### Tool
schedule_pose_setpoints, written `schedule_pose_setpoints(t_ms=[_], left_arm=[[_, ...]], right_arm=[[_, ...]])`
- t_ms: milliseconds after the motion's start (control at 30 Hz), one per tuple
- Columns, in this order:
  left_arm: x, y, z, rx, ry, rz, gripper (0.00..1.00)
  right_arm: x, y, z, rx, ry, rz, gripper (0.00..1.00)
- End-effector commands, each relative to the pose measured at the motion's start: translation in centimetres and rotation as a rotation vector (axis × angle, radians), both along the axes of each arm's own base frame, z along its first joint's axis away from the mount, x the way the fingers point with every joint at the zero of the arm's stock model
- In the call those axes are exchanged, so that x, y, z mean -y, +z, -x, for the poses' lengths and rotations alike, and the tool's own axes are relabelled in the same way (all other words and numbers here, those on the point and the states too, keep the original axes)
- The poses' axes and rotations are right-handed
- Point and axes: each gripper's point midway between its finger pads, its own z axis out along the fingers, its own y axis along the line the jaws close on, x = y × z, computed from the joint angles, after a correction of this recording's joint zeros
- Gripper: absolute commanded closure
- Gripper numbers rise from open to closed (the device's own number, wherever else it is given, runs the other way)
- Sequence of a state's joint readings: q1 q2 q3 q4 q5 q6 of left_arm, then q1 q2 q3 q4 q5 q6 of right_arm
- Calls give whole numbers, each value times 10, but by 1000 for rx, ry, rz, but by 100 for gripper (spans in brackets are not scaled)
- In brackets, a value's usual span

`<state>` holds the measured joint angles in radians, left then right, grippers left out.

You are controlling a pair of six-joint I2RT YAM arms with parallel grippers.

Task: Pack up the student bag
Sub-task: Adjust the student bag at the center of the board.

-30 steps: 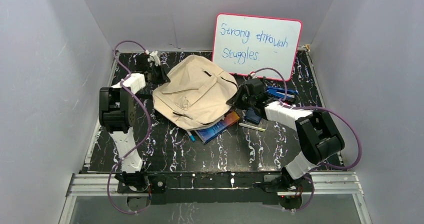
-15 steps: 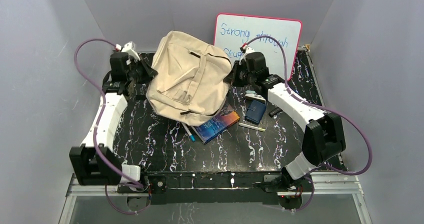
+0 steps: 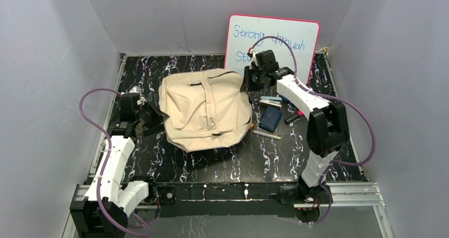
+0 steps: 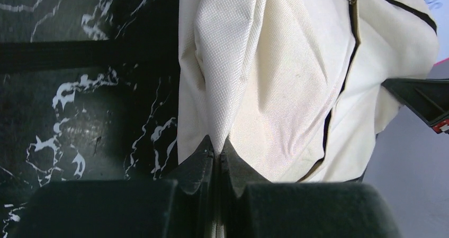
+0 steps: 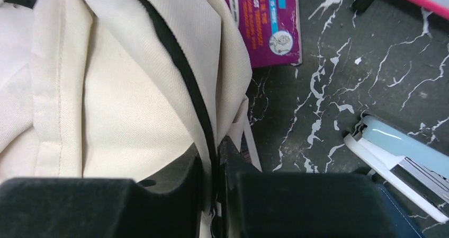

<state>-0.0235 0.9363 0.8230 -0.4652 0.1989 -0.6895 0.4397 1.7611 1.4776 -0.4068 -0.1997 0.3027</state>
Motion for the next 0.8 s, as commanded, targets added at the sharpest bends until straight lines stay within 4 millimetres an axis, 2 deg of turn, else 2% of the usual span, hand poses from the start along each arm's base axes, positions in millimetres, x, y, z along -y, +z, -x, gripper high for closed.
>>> schedule_pose_setpoints(t_ms=[0, 67, 133, 233, 300, 367, 433, 533, 667, 767], left_arm=[[-1, -28, 6, -88, 35, 21, 91], [-5, -30, 2, -92, 45, -6, 76], [-8, -20, -4, -72, 39, -30, 70], [-15, -1, -8, -29, 36, -82, 66], [-18, 15, -12, 13, 18, -118, 65], [-12, 30, -14, 61, -40, -120, 65], [4, 37, -14, 94, -131, -79, 65], [44, 34, -5, 113, -280, -11, 67], [116, 11, 25, 120, -505, -54, 67], [158, -7, 50, 91, -635, -43, 68]], right_arm=[[7, -2, -31, 91, -31, 27, 74], [9, -8, -32, 83, -43, 35, 63], [14, -4, -32, 97, -65, 44, 54], [29, 17, -29, 158, -114, 79, 39], [44, 30, -23, 190, -146, 120, 34], [55, 43, -11, 214, -163, 133, 31], [56, 52, 7, 210, -148, 101, 32], [34, 59, 47, 164, -21, -36, 36], [10, 46, 97, 75, 109, -100, 41], [2, 31, 125, -1, 161, -116, 44]])
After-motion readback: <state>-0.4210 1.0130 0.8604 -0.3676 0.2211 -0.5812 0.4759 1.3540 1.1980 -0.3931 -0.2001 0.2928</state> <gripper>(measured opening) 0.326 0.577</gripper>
